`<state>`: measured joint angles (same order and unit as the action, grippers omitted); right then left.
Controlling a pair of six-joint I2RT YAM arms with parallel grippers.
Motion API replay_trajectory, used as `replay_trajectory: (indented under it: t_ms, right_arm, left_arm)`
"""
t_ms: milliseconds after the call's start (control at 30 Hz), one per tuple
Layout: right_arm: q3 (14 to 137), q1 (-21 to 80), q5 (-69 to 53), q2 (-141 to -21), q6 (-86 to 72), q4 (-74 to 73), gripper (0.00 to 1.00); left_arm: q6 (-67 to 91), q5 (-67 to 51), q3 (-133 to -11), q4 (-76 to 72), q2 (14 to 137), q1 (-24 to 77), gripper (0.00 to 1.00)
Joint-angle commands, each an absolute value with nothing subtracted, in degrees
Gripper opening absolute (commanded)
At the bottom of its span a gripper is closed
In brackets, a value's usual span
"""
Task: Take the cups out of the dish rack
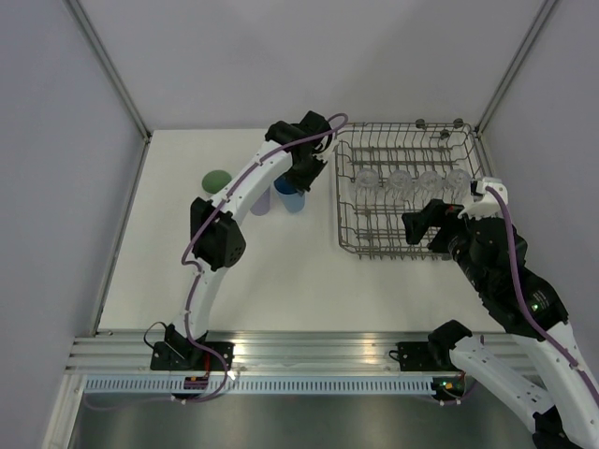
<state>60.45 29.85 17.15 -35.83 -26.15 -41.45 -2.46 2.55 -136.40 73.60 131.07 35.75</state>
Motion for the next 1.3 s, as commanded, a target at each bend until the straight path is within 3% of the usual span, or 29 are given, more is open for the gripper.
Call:
replay_trajectory:
  t_ms: [0, 233, 700, 800, 933, 1100, 1233, 1267]
  right_arm:
    - [60.03, 29.88, 16.44, -35.16, -24.87, -41.66, 0.98]
    - [58.89, 29.88, 15.29, -35.16, -24.61, -40.61, 0.98]
    - [58.45, 29.88, 14.68, -35.68, -23.82, -39.99, 0.98]
    - [58.27, 29.88, 14.5, -35.6, -23.82, -39.9, 0.98]
    - [58.18, 29.8, 14.41, -35.77, -23.73, -39.9, 0.98]
    - [58.18, 29.79, 14.68, -36.04, -23.03, -38.94, 0.98]
    - [57.75, 29.8, 17.4, -35.86, -23.38, -35.87, 0.98]
    - [57.14, 29.88, 17.92, -35.86, -23.64, -34.9, 0.98]
  left_arm:
    - [-5.19, 2.82, -139.65, 73.13, 132.27, 36.12, 0.03]
    - [-5.89, 3.25, -140.36, 72.25, 134.21, 36.65, 0.07]
    - [-6.24, 4.39, -140.71, 71.72, 134.83, 36.91, 0.26]
    - [-5.89, 4.74, -140.71, 71.63, 134.3, 37.0, 0.36]
    - [-5.45, 2.91, -140.63, 71.54, 131.93, 37.09, 0.58]
    - [-4.22, 0.62, -140.36, 70.93, 128.06, 37.27, 0.74]
    - [-2.82, -1.22, -139.92, 69.88, 122.88, 37.27, 1.0]
    - [-2.64, -1.4, -139.83, 69.53, 120.61, 37.27, 1.0]
